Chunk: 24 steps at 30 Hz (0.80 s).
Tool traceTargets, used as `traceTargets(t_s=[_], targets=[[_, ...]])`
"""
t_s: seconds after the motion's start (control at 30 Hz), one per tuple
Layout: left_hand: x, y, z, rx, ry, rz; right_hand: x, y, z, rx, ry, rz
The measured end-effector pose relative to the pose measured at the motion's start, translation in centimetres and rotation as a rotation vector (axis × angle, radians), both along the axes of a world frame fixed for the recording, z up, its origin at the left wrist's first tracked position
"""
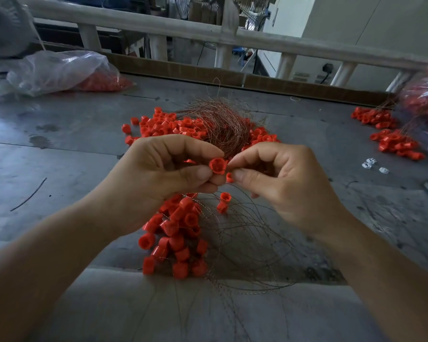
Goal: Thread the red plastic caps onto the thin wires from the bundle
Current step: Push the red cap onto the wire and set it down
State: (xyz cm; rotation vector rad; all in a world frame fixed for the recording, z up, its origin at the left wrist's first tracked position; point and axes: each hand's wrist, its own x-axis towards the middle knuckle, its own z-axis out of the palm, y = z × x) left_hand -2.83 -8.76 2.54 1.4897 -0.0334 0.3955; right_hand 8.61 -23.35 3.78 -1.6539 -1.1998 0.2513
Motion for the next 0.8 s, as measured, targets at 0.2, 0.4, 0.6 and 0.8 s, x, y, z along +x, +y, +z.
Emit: traceTargets(t_s=[0.2, 0.4, 0.6, 0.8], targets=[[0.0, 0.0, 0.2, -0.052, -0.031, -0.034, 0.1, 0.1, 0.4, 0.003, 0.250, 0.076], [0.0, -0.1, -0.1, -0.095, -0.034, -0.086, 0.2, -0.1, 0.5, 0.000, 0.413, 0.095], [0.0, -0.4, -0.1, -0.005, 0.001, -0.107, -0.1, 0.4, -0.3, -0.061, 0.460, 0.142], [0.2, -0.2, -0.6, -0.071, 0.004, -0.093, 1.3, 0.1, 0.1, -0.028, 0.391, 0.054]])
